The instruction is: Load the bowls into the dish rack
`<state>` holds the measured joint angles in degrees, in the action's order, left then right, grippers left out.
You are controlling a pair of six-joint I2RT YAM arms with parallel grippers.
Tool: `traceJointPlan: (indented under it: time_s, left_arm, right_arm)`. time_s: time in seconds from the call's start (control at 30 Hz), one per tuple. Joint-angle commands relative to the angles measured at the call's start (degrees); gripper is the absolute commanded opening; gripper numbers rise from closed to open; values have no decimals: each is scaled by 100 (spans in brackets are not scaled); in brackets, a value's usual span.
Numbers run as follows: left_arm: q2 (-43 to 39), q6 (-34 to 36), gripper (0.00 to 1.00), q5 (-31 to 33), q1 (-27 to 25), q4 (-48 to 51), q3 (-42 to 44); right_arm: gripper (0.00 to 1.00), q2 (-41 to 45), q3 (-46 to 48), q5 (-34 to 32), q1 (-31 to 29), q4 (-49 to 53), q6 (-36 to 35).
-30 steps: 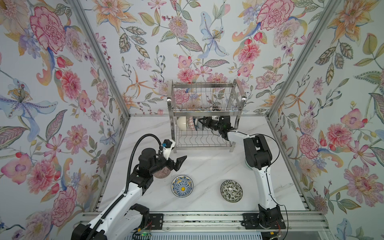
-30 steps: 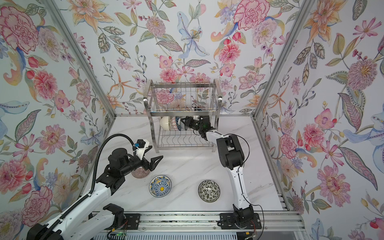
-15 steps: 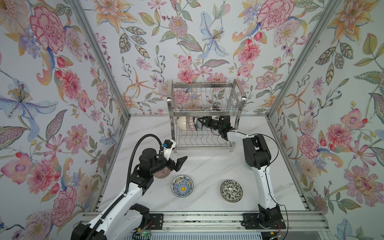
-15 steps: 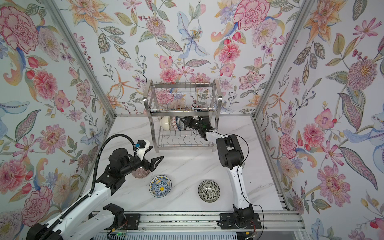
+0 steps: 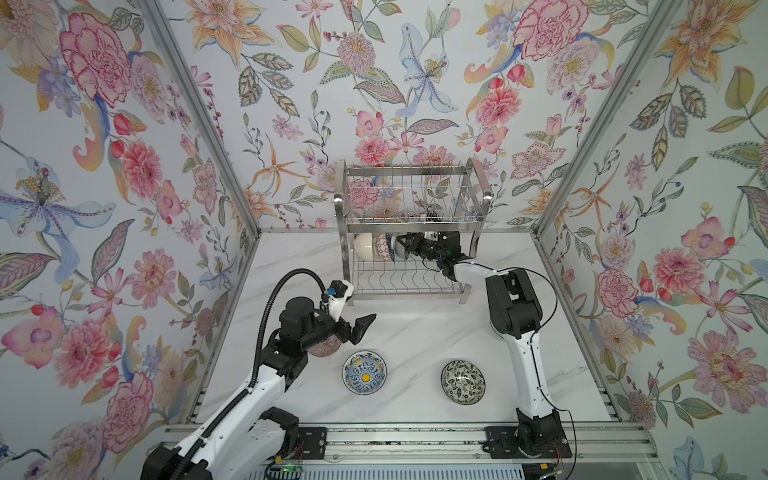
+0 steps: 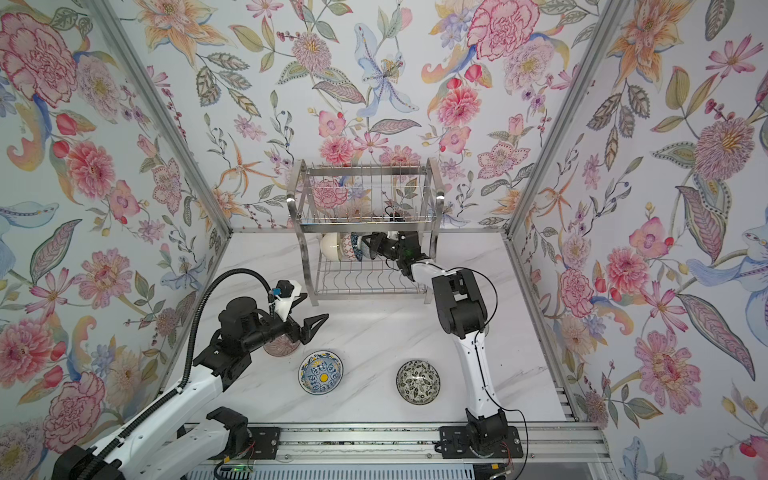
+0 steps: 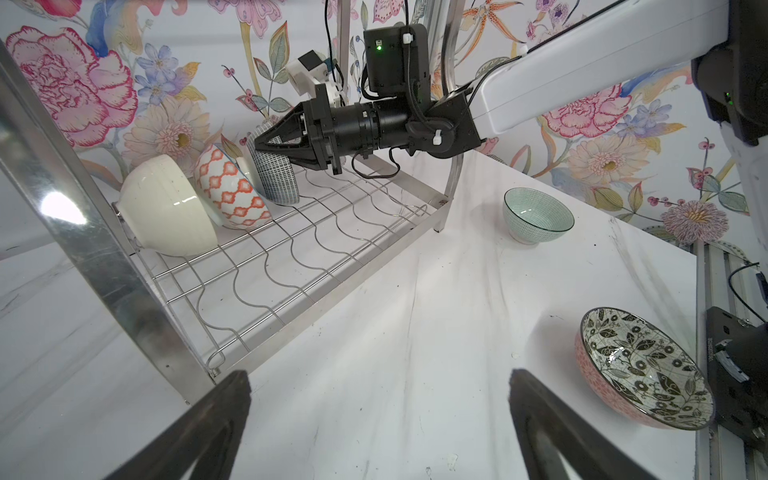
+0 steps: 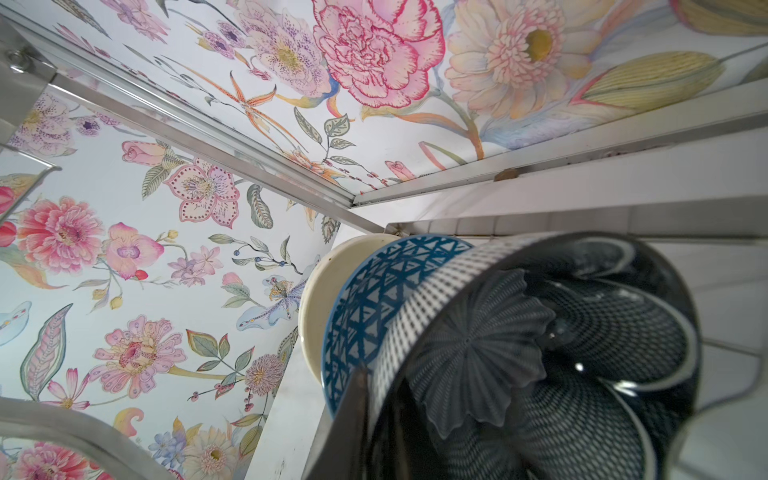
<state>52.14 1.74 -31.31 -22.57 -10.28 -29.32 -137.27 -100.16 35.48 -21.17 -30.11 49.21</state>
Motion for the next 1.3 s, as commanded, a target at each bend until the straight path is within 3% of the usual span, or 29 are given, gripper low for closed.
traceJointPlan:
  time_s: [0.0, 0.43, 0.83, 1.0, 1.27]
  left_arm:
    - [-86, 104, 99, -33, -70, -6, 49]
    - [-171, 134, 99, 44, -108, 52, 49]
    - [-340, 134, 99, 538, -173, 124, 58]
    - [-421, 62, 99, 1057, -186, 131, 52]
    - [-571, -158, 99, 2641, -187, 285, -21]
  right_arm:
    - [15, 13, 31, -116, 122, 51, -182]
    - [28, 220, 166, -335, 67, 170, -308]
    - [41, 520, 462, -1122, -18, 442, -459]
    - [48, 647, 530, -1382, -89, 595, -633]
    - [57, 875, 770, -1735, -217, 661, -892]
